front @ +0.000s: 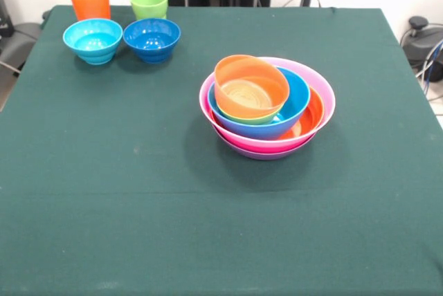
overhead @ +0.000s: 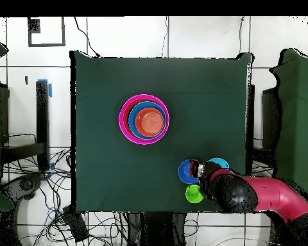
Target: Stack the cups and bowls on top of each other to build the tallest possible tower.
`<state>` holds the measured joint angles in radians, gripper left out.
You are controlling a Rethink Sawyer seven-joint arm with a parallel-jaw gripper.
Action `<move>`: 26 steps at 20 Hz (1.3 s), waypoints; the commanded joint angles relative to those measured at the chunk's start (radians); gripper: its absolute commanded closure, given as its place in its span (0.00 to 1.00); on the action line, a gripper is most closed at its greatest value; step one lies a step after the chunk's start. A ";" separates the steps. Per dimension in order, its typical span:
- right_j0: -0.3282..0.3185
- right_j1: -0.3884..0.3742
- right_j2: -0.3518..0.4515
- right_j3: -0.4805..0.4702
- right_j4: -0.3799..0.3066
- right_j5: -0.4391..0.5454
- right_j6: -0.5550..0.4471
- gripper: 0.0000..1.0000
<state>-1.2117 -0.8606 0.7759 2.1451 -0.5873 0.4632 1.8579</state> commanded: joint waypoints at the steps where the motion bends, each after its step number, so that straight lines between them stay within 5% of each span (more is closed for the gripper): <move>1: 0.089 0.088 0.005 -0.093 -0.100 -0.047 -0.068 0.00; 6: 0.120 0.146 -0.010 -0.126 -0.157 -0.131 -0.043 0.00; 16: 0.186 0.093 0.009 -0.207 -0.303 -0.096 -0.142 0.00; 20: 0.094 0.238 0.123 -0.202 -0.237 -0.131 -0.170 0.00; 26: 0.063 0.260 0.173 -0.183 -0.177 -0.081 -0.142 0.00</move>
<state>-1.1492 -0.6983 0.8660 1.9982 -0.7679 0.3671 1.8579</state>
